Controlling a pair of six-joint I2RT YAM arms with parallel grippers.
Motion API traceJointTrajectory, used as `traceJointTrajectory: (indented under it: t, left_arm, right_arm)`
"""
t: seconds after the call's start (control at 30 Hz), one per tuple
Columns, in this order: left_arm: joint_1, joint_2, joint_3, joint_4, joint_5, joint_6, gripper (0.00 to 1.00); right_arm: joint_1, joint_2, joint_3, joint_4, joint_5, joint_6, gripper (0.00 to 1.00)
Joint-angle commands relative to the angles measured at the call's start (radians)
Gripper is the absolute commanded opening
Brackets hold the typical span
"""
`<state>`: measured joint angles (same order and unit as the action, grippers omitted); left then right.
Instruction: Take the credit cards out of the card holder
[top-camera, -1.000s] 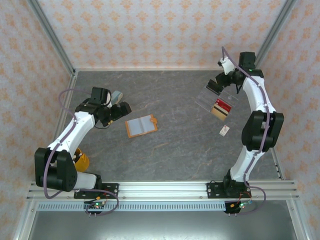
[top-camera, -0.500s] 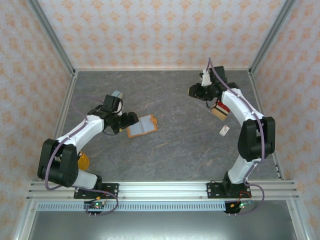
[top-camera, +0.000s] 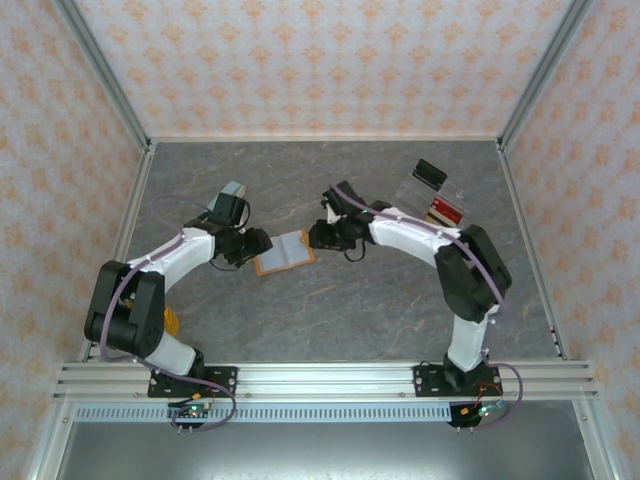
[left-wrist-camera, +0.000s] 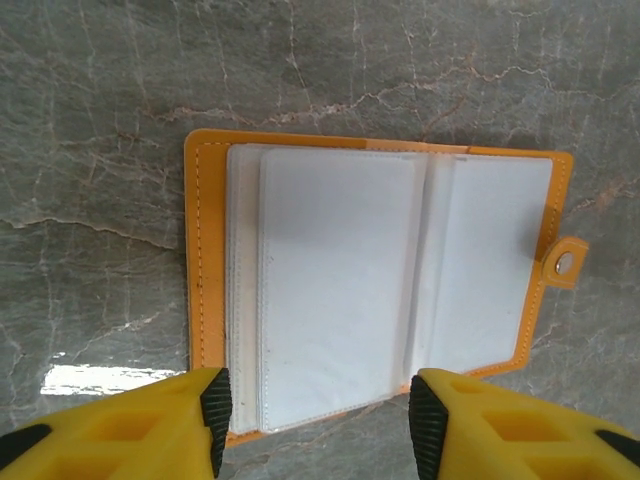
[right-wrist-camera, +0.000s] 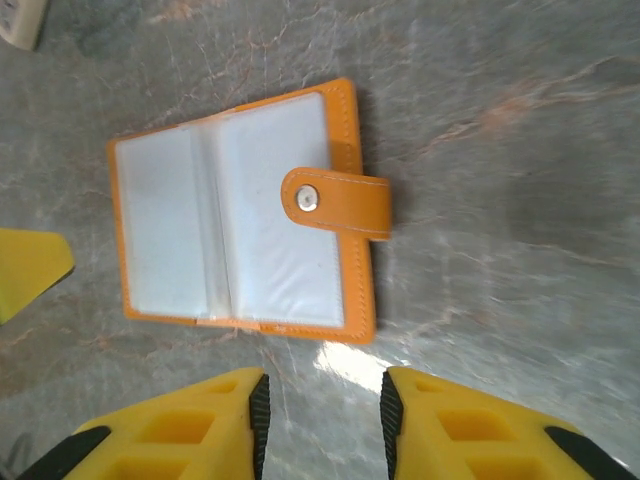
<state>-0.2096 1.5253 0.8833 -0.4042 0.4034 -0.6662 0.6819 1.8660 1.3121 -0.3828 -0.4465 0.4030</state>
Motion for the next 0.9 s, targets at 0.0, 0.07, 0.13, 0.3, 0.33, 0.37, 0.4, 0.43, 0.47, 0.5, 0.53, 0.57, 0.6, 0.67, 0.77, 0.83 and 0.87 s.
traceJointTrajectory:
  t: [0.0, 0.07, 0.13, 0.3, 0.33, 0.37, 0.4, 0.43, 0.47, 0.5, 0.53, 0.57, 0.6, 0.67, 0.77, 0.83, 0.87]
  left_arm:
    - [-0.01, 0.022, -0.008, 0.031, -0.03, -0.012, 0.47]
    - [-0.01, 0.035, -0.004, 0.03, -0.03, -0.01, 0.44]
    - [-0.01, 0.046, -0.002, 0.031, -0.036, -0.012, 0.43]
    - [-0.009, 0.062, 0.0, 0.041, -0.025, -0.013, 0.39]
    - [-0.01, 0.066, 0.0, 0.042, -0.025, -0.013, 0.38]
    - [-0.009, 0.069, 0.001, 0.042, -0.026, -0.013, 0.38]
    - [-0.01, 0.073, 0.003, 0.041, -0.026, -0.012, 0.37]
    - [-0.01, 0.077, 0.004, 0.039, -0.026, -0.013, 0.37]
    - [-0.009, 0.082, 0.005, 0.036, -0.026, -0.013, 0.37]
    - [-0.01, 0.085, 0.008, 0.034, -0.027, -0.015, 0.37]
    - [-0.008, 0.091, 0.006, 0.034, -0.029, -0.015, 0.37]
    - [-0.01, 0.093, 0.006, 0.036, -0.029, -0.016, 0.37]
    - [-0.01, 0.094, 0.006, 0.036, -0.028, -0.016, 0.37]
    - [-0.01, 0.098, 0.006, 0.036, -0.028, -0.015, 0.37]
    - [-0.009, 0.108, 0.008, 0.04, -0.014, -0.013, 0.37]
    - [-0.009, 0.117, 0.009, 0.054, 0.008, -0.013, 0.36]
    - [-0.009, 0.121, 0.008, 0.058, 0.016, -0.013, 0.35]
  right_arm:
    - [0.026, 0.06, 0.053, 0.04, 0.121, 0.099, 0.36]
    - [0.044, 0.098, 0.085, 0.036, 0.106, 0.105, 0.35]
    - [0.061, 0.136, 0.122, 0.011, 0.106, 0.11, 0.35]
    - [0.071, 0.177, 0.135, 0.007, 0.104, 0.123, 0.34]
    - [0.071, 0.181, 0.133, 0.008, 0.104, 0.123, 0.34]
    - [0.071, 0.185, 0.135, 0.005, 0.103, 0.122, 0.34]
    - [0.071, 0.187, 0.137, 0.002, 0.104, 0.12, 0.34]
    - [0.071, 0.192, 0.139, -0.002, 0.104, 0.117, 0.34]
    - [0.071, 0.196, 0.143, -0.01, 0.104, 0.114, 0.34]
    - [0.071, 0.2, 0.147, -0.017, 0.106, 0.11, 0.34]
    - [0.071, 0.205, 0.15, -0.02, 0.105, 0.108, 0.34]
    - [0.071, 0.208, 0.15, -0.021, 0.106, 0.106, 0.34]
    - [0.071, 0.21, 0.15, -0.022, 0.106, 0.104, 0.34]
    - [0.071, 0.217, 0.152, -0.026, 0.104, 0.102, 0.34]
    - [0.071, 0.225, 0.153, -0.031, 0.103, 0.099, 0.33]
    - [0.071, 0.233, 0.153, -0.033, 0.103, 0.098, 0.32]
    - [0.071, 0.237, 0.154, -0.034, 0.102, 0.097, 0.32]
